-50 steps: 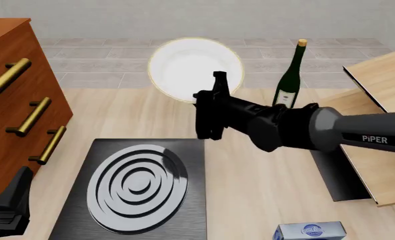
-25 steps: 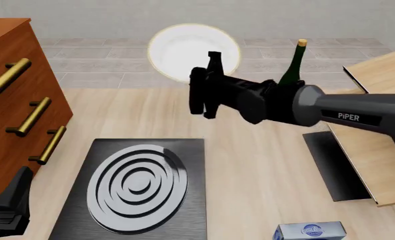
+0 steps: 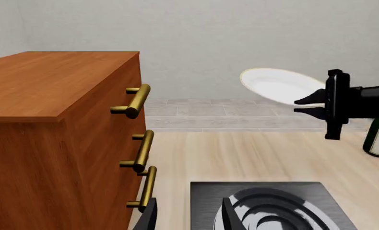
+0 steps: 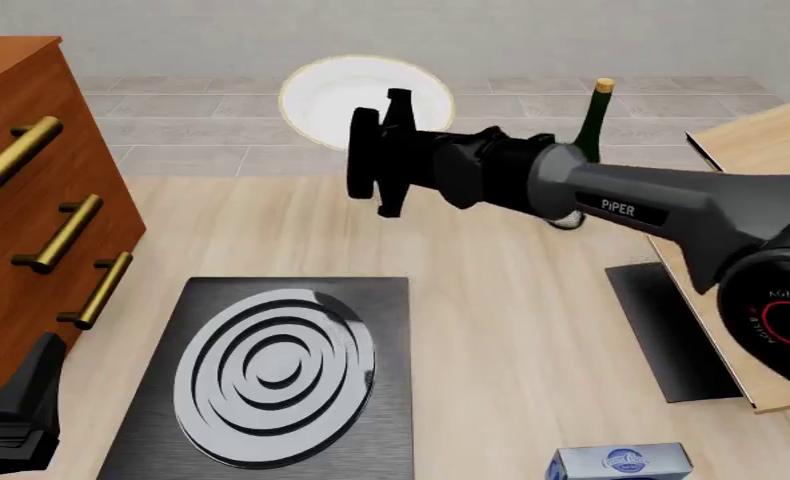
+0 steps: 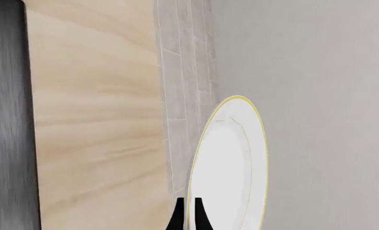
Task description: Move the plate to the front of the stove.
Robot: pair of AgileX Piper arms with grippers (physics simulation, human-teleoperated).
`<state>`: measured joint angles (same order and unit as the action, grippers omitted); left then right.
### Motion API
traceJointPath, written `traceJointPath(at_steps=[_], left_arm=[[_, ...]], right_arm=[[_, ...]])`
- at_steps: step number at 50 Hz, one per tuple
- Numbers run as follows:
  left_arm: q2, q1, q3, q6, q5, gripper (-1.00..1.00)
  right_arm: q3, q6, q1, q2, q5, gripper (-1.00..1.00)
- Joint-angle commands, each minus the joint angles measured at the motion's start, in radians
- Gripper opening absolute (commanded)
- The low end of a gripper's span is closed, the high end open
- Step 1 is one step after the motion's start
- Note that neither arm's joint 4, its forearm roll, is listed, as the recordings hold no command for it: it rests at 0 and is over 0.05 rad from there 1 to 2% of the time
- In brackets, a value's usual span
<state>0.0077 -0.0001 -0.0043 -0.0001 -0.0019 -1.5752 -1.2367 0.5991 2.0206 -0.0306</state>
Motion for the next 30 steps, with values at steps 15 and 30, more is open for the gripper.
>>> traceJointPath(at_steps=[15,30], left_arm=[[0.0,0.0,0.0,0.0,0.0,1.0],[0.0,0.0,0.0,0.0,0.0,1.0]], right_arm=[[-0.325,0.054,0.02,0.21,-0.202,-1.0],[-0.466,0.069,0.021,0.3,-0.274,-1.0]])
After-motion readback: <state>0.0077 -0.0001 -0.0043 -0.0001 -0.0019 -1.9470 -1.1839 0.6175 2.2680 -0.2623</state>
